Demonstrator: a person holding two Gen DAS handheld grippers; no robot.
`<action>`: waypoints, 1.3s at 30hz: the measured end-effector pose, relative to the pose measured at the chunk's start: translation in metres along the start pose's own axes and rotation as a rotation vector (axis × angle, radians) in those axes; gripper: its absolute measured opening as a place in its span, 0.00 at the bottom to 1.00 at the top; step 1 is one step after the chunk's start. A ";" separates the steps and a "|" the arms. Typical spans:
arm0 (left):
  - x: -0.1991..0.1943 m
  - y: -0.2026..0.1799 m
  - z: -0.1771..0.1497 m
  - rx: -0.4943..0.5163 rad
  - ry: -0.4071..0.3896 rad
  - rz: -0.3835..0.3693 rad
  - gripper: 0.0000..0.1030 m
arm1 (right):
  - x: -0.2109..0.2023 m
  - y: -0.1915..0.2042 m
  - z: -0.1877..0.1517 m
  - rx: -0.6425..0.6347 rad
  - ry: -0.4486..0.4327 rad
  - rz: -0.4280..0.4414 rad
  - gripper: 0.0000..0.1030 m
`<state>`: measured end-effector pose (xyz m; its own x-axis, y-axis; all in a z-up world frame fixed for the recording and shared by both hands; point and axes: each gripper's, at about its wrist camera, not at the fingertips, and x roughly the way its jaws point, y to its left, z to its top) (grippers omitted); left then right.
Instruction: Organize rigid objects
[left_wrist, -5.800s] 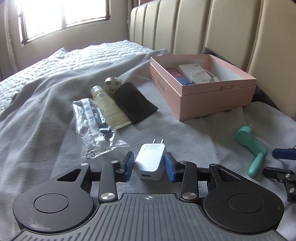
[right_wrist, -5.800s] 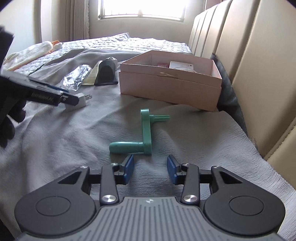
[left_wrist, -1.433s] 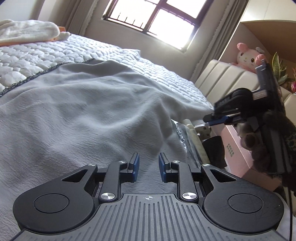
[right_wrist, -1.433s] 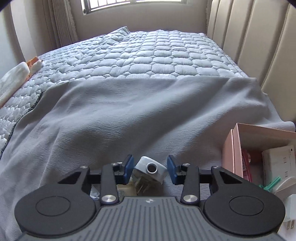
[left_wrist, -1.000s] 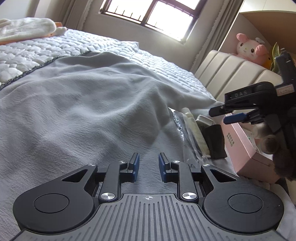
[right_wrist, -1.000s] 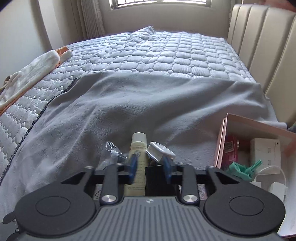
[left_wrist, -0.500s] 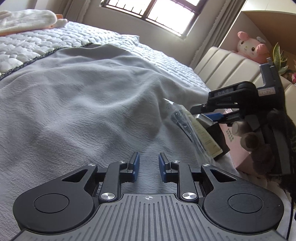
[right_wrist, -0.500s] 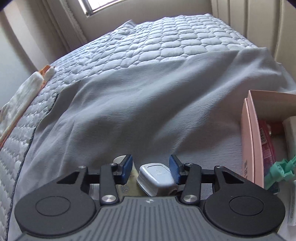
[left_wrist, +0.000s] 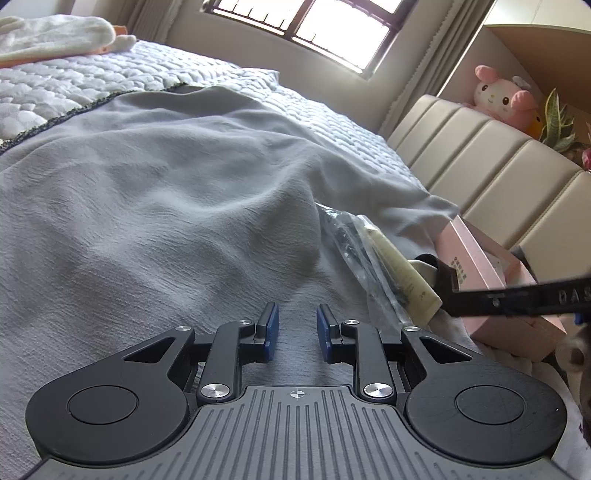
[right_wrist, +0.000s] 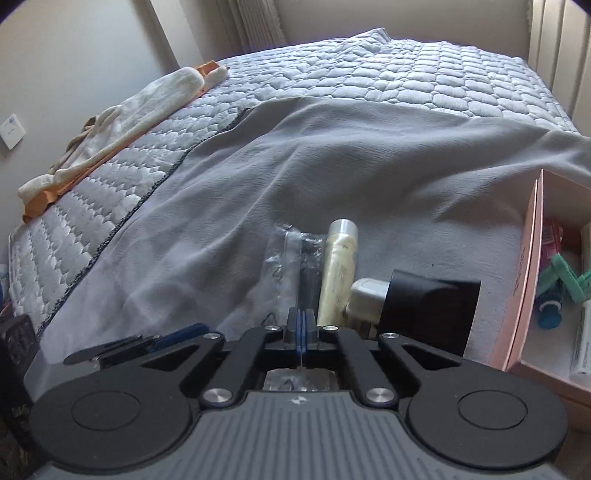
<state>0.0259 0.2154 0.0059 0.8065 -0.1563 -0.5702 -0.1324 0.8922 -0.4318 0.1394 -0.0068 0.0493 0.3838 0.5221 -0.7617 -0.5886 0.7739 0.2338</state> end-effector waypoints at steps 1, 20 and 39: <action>0.000 0.000 0.000 0.003 -0.002 0.002 0.24 | -0.003 -0.001 -0.007 0.002 0.002 -0.008 0.01; 0.084 -0.081 0.063 -0.015 0.092 0.172 0.30 | -0.104 -0.070 -0.204 0.095 -0.208 -0.364 0.43; 0.055 -0.127 0.002 0.449 0.131 0.101 0.30 | -0.105 -0.060 -0.240 -0.002 -0.300 -0.404 0.57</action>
<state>0.0886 0.0942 0.0305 0.7190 -0.0855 -0.6897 0.0787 0.9960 -0.0414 -0.0361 -0.1942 -0.0300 0.7690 0.2614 -0.5833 -0.3521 0.9349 -0.0451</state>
